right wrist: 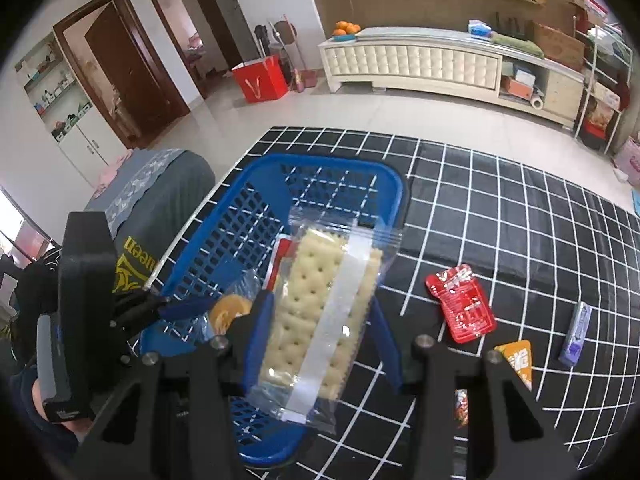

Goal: Organize snacks
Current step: 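Carry the cookie pack into the basket with left tool while right carries crackers, then lower the cracker pack into the basket and open the right tool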

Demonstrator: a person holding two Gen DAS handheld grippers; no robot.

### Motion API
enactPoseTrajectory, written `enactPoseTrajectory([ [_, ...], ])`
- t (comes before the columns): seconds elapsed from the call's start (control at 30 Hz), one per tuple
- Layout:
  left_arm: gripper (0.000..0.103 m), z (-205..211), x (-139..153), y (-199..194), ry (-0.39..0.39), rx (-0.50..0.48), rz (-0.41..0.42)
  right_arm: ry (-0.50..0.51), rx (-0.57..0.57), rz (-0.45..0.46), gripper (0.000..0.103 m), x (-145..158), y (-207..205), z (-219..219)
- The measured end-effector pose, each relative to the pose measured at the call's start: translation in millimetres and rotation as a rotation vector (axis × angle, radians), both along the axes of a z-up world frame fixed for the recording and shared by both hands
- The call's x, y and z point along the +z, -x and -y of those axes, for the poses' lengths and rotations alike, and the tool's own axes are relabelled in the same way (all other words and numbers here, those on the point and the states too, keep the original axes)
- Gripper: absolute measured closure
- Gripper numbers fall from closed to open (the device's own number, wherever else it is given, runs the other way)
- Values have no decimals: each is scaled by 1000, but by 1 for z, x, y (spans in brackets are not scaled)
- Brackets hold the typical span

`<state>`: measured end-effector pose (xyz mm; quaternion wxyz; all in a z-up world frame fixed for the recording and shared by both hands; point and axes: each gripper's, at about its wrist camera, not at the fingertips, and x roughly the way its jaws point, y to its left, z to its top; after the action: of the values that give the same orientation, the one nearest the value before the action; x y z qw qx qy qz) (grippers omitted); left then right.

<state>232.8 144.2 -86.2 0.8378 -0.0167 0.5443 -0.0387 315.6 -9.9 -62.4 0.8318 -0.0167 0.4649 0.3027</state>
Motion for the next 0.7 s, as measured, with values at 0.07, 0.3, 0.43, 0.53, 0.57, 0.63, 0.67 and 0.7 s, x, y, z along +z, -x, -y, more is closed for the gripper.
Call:
enactPoseTrajectory([
  [0.07,41,-1,4,7,1,4,11,-4,3,2,50,3,3,-2],
  [0.3,29,-11,31,32,26,25,90,-18,31,12,50,15,15,-13],
  [0.43,27,-20,47,46,28,43,132,-19,58,22,50,20,23,-27],
  [0.53,27,-30,55,54,26,63,157,-21,76,20,50,23,26,-39],
  [0.57,27,-35,57,59,24,74,164,-24,81,16,50,23,27,-43],
  [0.63,27,-42,58,63,18,92,174,-30,91,7,50,22,28,-51],
  [0.67,27,-47,58,65,15,103,178,-30,96,3,50,22,29,-56],
  [0.7,27,-53,58,67,18,115,180,-25,101,-1,50,20,30,-61],
])
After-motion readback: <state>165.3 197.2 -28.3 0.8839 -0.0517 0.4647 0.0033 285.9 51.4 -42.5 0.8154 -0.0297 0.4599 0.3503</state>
